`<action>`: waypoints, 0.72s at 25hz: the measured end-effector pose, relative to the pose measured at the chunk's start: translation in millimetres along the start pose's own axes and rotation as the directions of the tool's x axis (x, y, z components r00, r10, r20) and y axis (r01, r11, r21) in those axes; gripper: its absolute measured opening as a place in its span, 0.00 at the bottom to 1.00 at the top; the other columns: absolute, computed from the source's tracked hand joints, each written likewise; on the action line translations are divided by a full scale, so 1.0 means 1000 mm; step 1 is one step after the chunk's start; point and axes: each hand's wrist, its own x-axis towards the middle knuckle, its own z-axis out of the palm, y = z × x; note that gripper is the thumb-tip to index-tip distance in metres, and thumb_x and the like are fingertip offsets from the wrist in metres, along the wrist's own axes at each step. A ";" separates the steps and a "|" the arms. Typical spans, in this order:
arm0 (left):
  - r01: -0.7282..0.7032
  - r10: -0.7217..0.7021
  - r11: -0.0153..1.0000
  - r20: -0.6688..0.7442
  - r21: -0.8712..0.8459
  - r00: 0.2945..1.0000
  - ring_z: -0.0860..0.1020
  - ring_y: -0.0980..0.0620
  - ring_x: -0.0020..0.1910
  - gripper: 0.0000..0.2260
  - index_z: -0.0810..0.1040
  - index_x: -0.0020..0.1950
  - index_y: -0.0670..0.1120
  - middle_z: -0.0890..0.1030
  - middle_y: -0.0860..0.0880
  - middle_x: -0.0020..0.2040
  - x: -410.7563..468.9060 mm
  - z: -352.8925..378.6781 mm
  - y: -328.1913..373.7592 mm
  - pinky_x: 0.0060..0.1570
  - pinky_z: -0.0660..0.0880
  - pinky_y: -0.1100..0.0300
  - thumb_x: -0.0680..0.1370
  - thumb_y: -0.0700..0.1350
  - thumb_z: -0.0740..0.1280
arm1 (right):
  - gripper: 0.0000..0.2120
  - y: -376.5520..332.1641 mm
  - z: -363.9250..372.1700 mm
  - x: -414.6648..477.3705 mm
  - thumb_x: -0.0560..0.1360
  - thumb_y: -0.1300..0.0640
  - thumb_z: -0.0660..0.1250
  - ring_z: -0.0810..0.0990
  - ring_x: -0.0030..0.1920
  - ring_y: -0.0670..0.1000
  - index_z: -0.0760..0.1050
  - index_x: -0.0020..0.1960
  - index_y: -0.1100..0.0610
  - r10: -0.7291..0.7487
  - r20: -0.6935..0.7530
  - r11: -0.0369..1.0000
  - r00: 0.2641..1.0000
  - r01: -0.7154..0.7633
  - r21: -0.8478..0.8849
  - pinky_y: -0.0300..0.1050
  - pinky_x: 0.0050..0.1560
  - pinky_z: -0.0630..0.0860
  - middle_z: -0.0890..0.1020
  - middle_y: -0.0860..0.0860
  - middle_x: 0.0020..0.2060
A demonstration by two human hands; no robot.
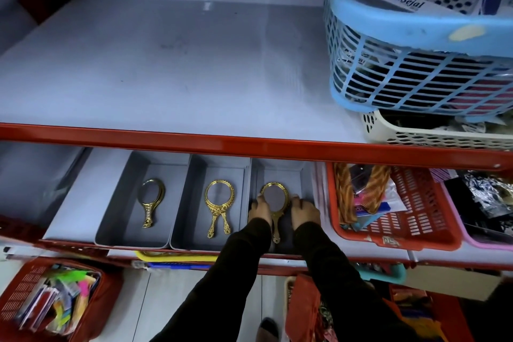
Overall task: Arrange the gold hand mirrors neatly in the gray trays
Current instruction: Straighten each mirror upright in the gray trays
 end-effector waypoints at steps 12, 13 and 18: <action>-0.065 0.066 0.998 0.052 -0.026 0.996 0.70 0.40 0.71 0.29 0.65 0.76 0.41 0.70 0.39 0.73 0.011 0.007 0.001 0.73 0.67 0.48 0.82 0.58 0.51 | 0.22 -0.003 0.002 0.008 0.79 0.42 0.54 0.81 0.51 0.62 0.73 0.44 0.59 0.014 0.044 0.986 0.999 -0.021 0.163 0.60 0.58 0.79 0.81 0.62 0.47; -0.065 0.065 0.998 0.067 0.001 0.996 0.70 0.40 0.71 0.30 0.65 0.76 0.41 0.70 0.40 0.73 0.019 0.006 -0.001 0.73 0.67 0.48 0.81 0.59 0.51 | 0.22 -0.008 -0.003 -0.002 0.80 0.42 0.53 0.81 0.52 0.62 0.75 0.47 0.59 -0.001 0.017 0.988 1.000 -0.002 0.155 0.58 0.58 0.78 0.81 0.62 0.47; -0.078 0.098 0.992 0.212 -0.100 0.972 0.76 0.45 0.56 0.26 0.68 0.73 0.38 0.73 0.41 0.70 -0.035 -0.046 0.035 0.57 0.72 0.55 0.84 0.54 0.48 | 0.17 -0.042 0.000 -0.046 0.81 0.44 0.55 0.81 0.49 0.61 0.76 0.41 0.52 -0.112 0.043 0.900 0.993 0.083 0.427 0.57 0.56 0.77 0.81 0.60 0.43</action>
